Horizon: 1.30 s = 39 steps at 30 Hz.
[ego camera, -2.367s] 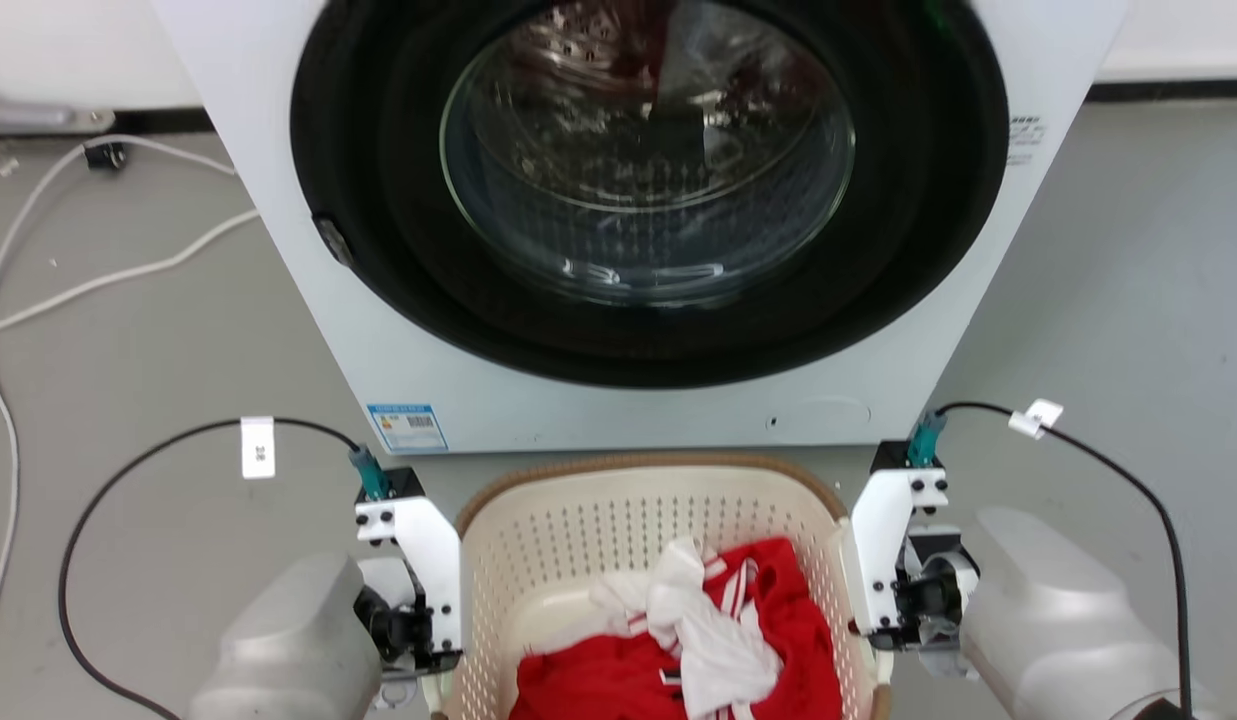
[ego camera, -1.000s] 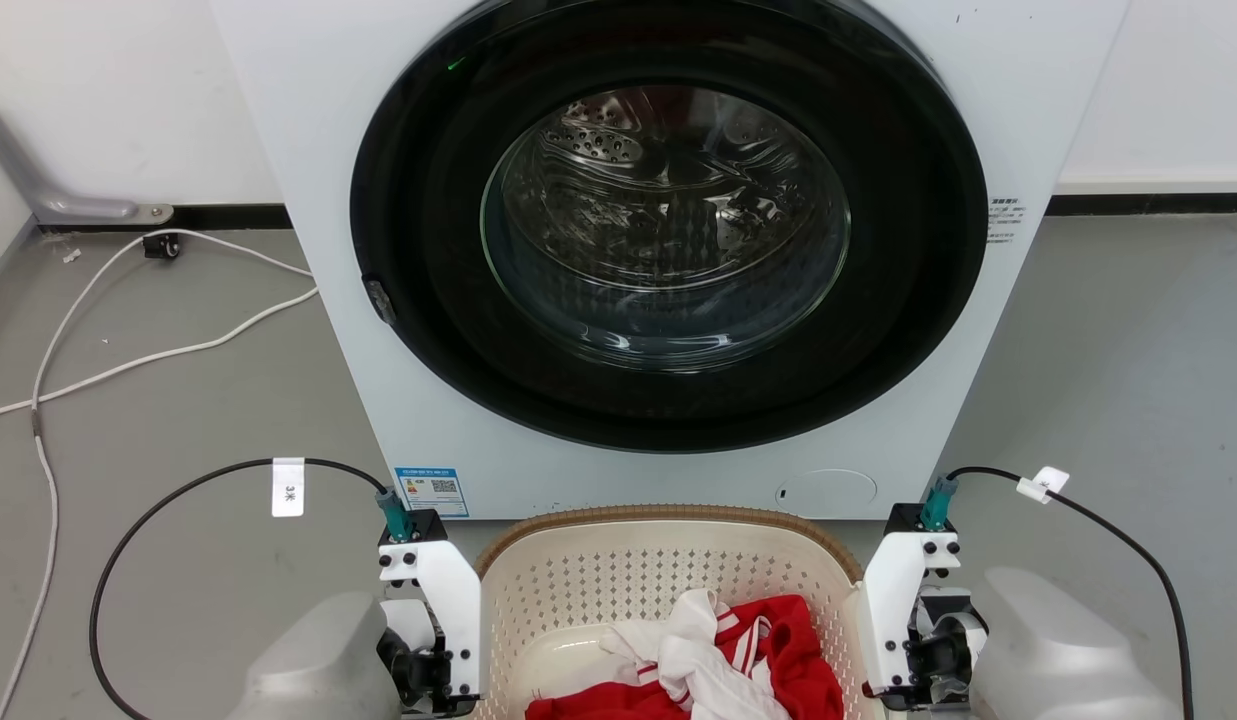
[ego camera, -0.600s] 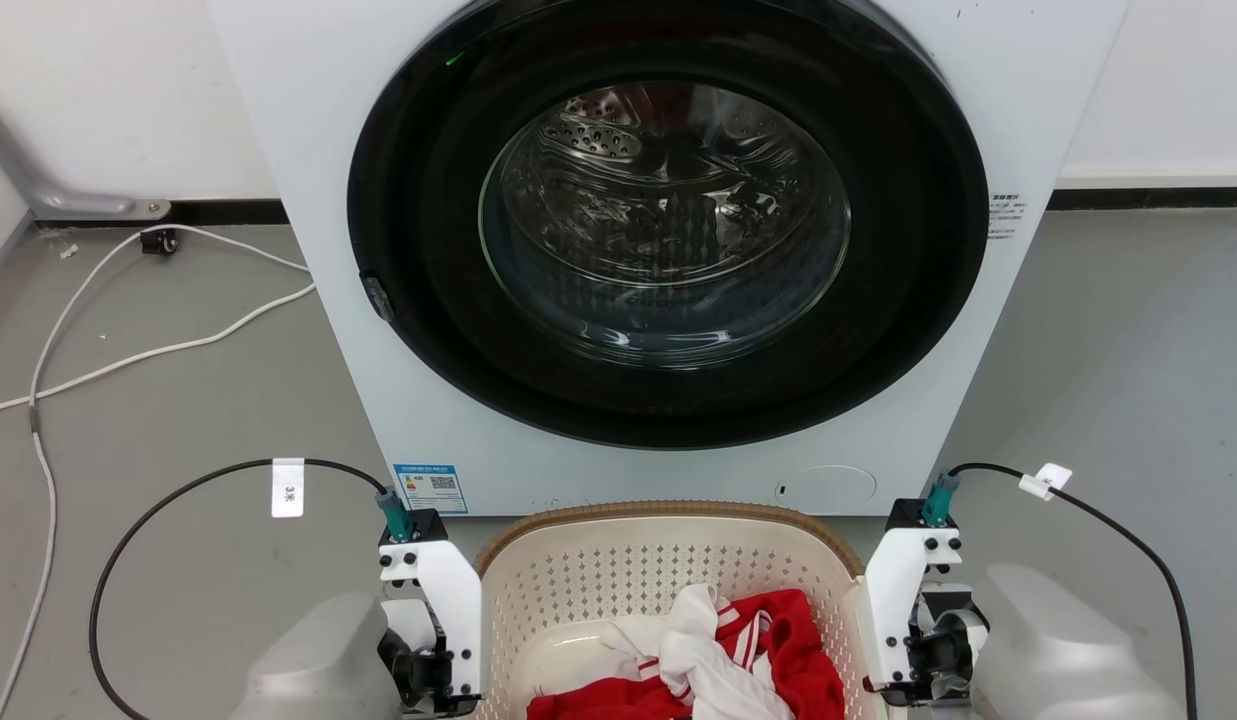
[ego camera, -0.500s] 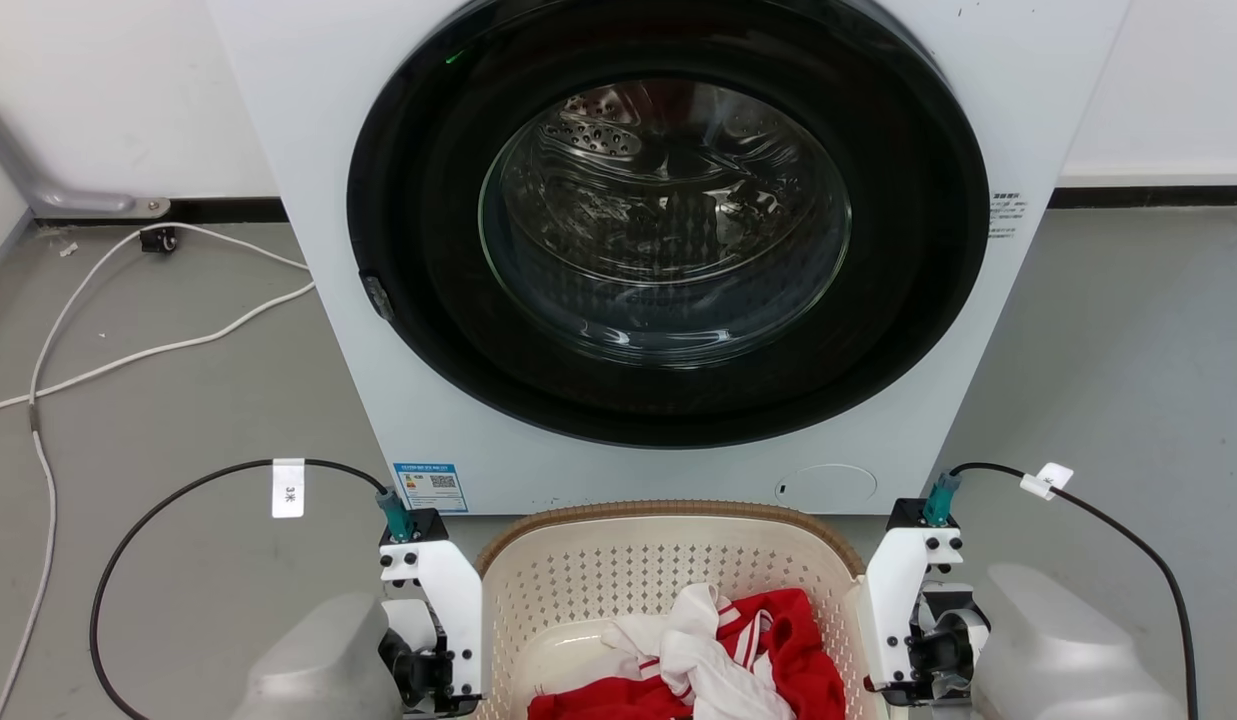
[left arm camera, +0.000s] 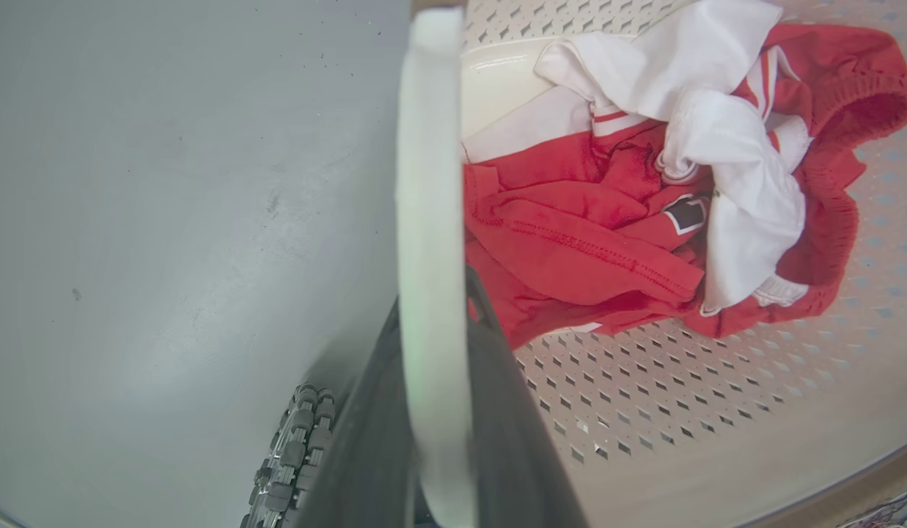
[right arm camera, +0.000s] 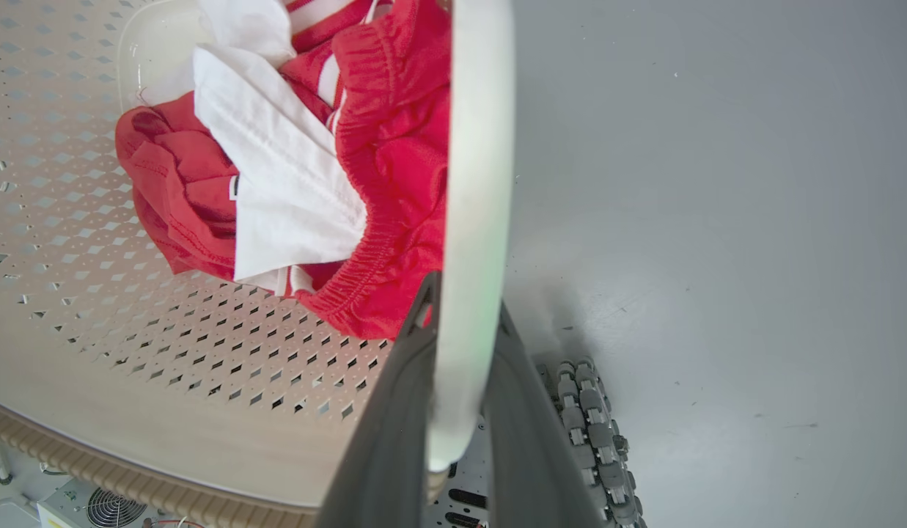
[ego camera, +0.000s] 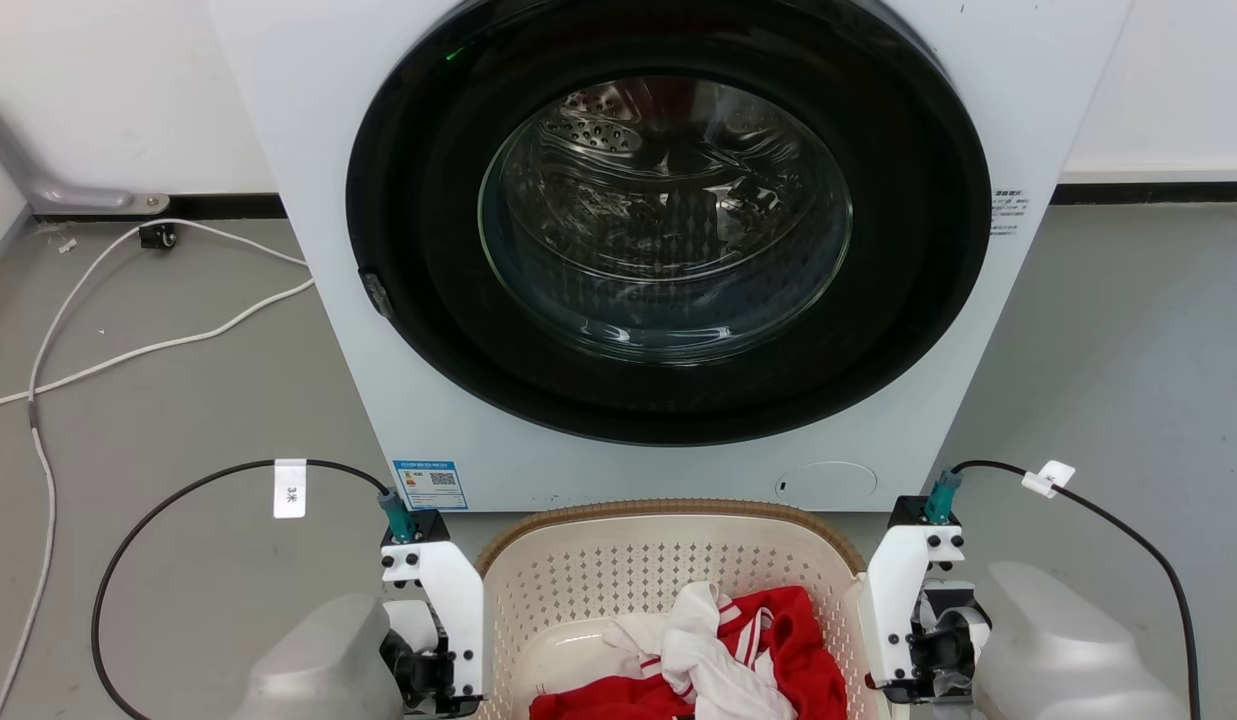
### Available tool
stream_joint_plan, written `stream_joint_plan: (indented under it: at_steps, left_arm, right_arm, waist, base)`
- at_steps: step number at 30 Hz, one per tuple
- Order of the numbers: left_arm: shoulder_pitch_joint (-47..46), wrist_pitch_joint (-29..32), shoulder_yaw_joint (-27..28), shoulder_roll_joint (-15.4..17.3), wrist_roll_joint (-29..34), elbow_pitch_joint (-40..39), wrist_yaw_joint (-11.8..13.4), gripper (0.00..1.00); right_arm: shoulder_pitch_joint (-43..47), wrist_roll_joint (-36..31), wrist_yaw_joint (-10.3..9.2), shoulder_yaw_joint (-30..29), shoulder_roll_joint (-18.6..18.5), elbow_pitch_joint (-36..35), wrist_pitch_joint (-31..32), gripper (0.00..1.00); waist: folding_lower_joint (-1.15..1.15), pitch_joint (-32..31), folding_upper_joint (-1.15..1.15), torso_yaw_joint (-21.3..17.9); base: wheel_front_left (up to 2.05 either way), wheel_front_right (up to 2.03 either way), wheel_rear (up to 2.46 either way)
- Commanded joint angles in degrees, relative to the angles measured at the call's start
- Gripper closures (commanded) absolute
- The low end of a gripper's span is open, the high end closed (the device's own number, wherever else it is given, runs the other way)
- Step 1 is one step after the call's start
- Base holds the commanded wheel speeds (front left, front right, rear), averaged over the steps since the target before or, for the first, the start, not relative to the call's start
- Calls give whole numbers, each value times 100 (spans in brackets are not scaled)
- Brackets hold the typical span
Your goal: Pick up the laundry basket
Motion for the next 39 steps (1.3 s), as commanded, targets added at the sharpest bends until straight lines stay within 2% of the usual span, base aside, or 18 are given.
stream_joint_plan:
  at_steps: [1,39]
  left_arm:
    - [-56,-36,-4,-232,-79,-129,-82,100]
    - [-89,-139,-188,-244,-250,-152,-83,100]
  right_arm:
    - [-115,38,95,-35,218,-95,-33,100]
    - [-123,-82,95,-189,229,-98,-15,100]
  waist:
    - [0,-1,0,-2]
    - [0,57,0,-20]
  base:
    - [0,0,0]
    - [0,0,0]
